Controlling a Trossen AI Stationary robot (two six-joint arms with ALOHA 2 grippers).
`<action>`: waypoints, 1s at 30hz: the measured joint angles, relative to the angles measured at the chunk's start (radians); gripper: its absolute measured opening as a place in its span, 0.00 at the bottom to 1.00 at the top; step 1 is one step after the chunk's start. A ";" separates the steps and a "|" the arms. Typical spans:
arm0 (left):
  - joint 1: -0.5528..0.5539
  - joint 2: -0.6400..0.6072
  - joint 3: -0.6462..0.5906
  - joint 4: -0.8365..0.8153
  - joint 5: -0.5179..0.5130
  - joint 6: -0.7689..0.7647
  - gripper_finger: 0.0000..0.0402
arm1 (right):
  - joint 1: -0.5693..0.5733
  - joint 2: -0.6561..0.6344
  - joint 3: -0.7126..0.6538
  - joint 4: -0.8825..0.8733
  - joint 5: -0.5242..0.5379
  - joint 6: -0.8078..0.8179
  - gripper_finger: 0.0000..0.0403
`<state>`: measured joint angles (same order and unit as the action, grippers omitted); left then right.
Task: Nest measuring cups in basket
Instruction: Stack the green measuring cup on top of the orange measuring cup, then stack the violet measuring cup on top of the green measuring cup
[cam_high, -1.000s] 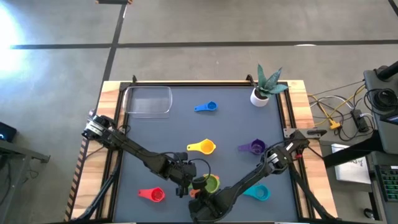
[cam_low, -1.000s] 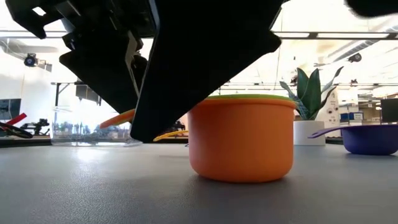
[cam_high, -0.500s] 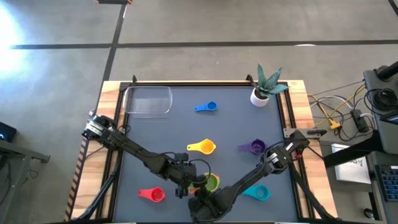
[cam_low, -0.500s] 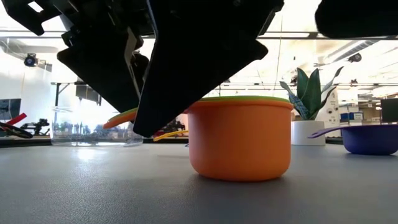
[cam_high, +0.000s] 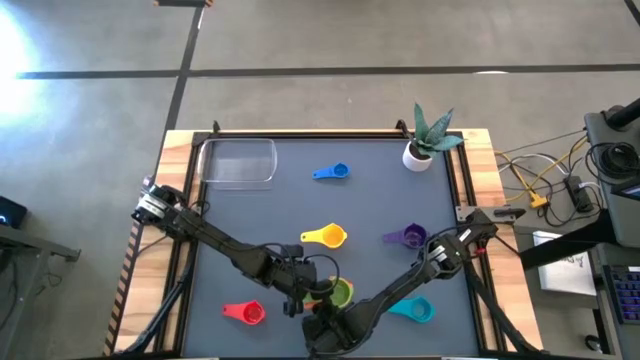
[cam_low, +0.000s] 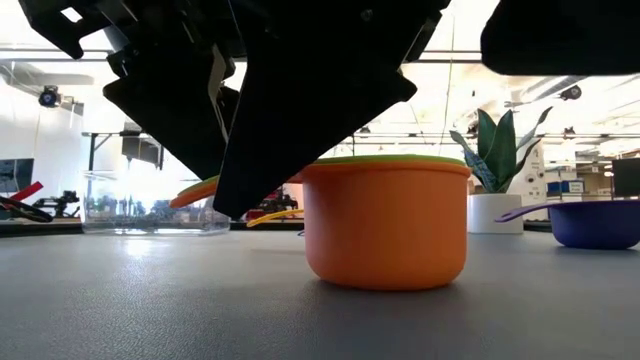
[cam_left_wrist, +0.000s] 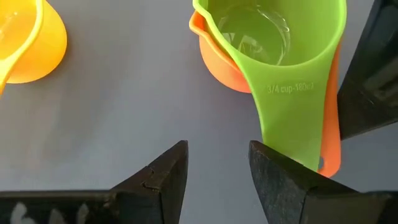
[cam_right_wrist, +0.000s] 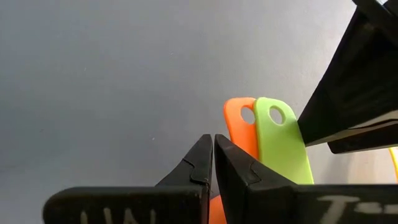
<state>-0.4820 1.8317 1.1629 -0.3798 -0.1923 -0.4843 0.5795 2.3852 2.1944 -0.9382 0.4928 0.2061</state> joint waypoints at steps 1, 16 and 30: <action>0.000 0.000 0.000 0.000 0.005 0.000 0.38 | -0.001 0.000 0.000 0.000 0.001 0.001 0.02; 0.000 -0.002 0.000 -0.005 0.021 0.034 0.38 | -0.002 0.000 0.000 -0.002 0.014 -0.008 0.02; 0.006 -0.067 -0.007 -0.092 -0.065 0.115 0.38 | 0.005 -0.021 0.002 -0.005 -0.038 -0.016 0.02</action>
<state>-0.4759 1.7642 1.1555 -0.4717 -0.2569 -0.3693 0.5849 2.3644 2.1960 -0.9435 0.4553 0.1898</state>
